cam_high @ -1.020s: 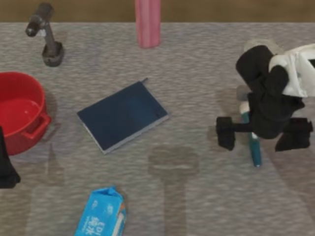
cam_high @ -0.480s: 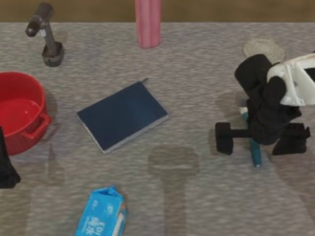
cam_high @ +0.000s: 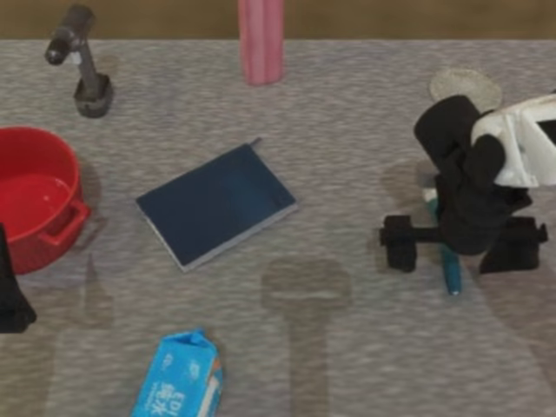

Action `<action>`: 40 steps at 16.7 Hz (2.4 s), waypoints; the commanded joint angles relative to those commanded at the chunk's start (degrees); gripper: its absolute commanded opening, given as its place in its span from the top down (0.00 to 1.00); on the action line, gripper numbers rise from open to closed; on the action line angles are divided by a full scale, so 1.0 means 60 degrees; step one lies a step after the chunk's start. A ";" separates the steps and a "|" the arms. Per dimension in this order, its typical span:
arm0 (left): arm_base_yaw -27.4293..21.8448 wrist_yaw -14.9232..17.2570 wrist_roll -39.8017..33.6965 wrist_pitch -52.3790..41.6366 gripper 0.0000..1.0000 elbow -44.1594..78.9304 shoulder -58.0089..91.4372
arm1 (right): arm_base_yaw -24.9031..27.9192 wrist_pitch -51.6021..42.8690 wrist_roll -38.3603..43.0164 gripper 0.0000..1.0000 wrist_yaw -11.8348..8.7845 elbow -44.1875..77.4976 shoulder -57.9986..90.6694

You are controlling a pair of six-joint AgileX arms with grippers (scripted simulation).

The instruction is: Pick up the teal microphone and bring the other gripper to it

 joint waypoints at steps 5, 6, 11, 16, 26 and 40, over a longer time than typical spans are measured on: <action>0.0000 0.0000 0.0000 0.0000 0.00 0.0000 0.0000 | 0.0000 0.0000 0.0000 1.00 0.0000 0.0000 0.0000; 0.0000 0.0000 0.0000 0.0000 0.00 0.0000 0.0000 | 0.0000 0.0000 0.0000 1.00 0.0000 0.0000 0.0000; 0.0000 0.0000 0.0000 0.0000 0.00 0.0000 0.0000 | 0.0000 0.0000 0.0000 1.00 0.0000 0.0000 0.0000; 0.0000 0.0000 0.0000 0.0000 0.00 0.0000 0.0000 | 0.0045 -0.0001 -0.0220 1.00 0.0106 0.0175 -0.0658; 0.0000 0.0000 0.0000 0.0000 0.00 0.0000 0.0000 | 0.0077 0.6253 -0.1887 1.00 -0.1770 -0.1428 -0.1917; 0.0000 0.0000 0.0000 0.0000 0.00 0.0000 0.0000 | -0.0034 1.3584 -0.3965 1.00 -0.3946 -0.3593 -0.4241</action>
